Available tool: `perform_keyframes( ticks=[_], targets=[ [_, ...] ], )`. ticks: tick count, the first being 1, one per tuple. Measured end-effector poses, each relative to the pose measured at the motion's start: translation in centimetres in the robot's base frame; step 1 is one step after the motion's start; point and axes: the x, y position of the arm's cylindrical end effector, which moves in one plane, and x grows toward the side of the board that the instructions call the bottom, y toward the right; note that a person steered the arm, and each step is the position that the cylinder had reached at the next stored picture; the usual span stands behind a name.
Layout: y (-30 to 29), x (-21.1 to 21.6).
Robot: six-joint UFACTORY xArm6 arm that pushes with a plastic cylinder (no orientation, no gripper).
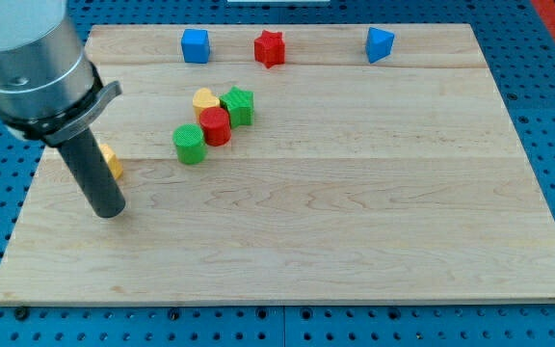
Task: Slide the yellow hexagon towards center left
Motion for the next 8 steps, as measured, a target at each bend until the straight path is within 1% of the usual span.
perform_keyframes(
  ticks=[1, 2, 3, 4, 5, 6, 7, 8],
  targets=[
    [-1.2, -5.1],
    [-1.2, -8.6],
    [-3.8, -8.5],
    [-8.7, -8.6],
    [-6.2, -9.9],
    [2.5, -9.8],
    [3.4, -9.9],
    [-4.0, -12.3]
  ],
)
